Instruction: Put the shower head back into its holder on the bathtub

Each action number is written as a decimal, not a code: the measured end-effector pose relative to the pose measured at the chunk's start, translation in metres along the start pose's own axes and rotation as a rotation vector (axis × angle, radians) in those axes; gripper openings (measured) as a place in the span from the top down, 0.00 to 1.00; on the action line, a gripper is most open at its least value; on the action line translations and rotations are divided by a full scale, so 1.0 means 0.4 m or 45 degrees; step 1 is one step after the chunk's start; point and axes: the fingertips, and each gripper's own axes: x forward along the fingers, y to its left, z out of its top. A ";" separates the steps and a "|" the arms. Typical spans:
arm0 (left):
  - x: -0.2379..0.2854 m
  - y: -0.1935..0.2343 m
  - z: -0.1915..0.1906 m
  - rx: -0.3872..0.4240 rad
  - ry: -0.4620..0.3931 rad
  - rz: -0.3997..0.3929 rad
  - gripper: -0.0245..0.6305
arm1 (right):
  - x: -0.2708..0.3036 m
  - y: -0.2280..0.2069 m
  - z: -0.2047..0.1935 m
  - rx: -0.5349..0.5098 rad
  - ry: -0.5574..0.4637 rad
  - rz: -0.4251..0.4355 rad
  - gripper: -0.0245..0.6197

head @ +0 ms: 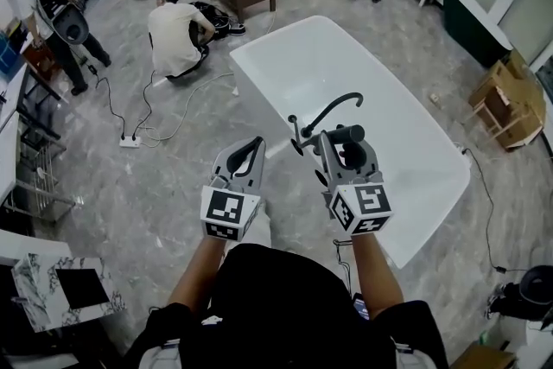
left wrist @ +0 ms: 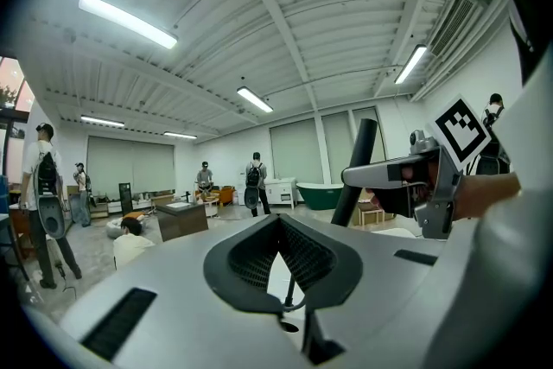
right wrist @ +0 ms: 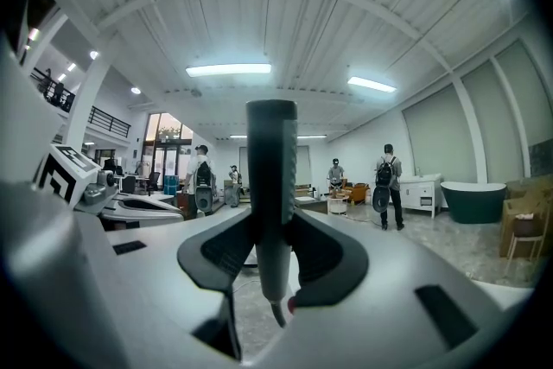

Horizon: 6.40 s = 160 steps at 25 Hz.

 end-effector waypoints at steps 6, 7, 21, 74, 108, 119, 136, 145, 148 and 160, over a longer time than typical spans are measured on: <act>0.122 0.077 -0.015 -0.012 0.002 -0.019 0.94 | 0.131 -0.045 -0.012 -0.005 0.021 -0.009 0.75; 0.144 0.093 -0.014 -0.013 0.003 -0.024 0.94 | 0.157 -0.053 -0.011 -0.003 0.023 -0.013 0.75; 0.407 0.397 0.003 -0.027 0.036 -0.057 0.94 | 0.545 -0.122 0.008 0.018 0.075 -0.078 0.75; 0.953 0.495 -0.569 -0.224 0.457 -0.339 0.94 | 0.958 -0.404 -0.654 0.179 0.720 -0.228 0.75; 0.972 0.477 -1.018 -0.409 0.726 -0.228 0.94 | 0.989 -0.389 -1.215 0.135 1.063 -0.174 0.75; 0.944 0.476 -1.080 -0.417 0.785 -0.212 0.94 | 1.000 -0.383 -1.283 0.115 1.094 -0.166 0.75; 0.954 0.490 -1.032 -0.363 0.743 -0.224 0.94 | 1.019 -0.370 -1.240 0.099 1.080 -0.130 0.68; 0.931 0.501 -0.920 -0.331 0.695 -0.251 0.94 | 0.965 -0.349 -1.147 0.171 1.063 -0.132 0.68; 0.926 0.503 -0.873 -0.311 0.671 -0.262 0.94 | 0.950 -0.356 -1.102 0.208 1.043 -0.160 0.68; 0.879 0.510 -0.659 -0.259 0.560 -0.308 0.94 | 0.916 -0.335 -0.834 0.259 0.888 -0.215 0.86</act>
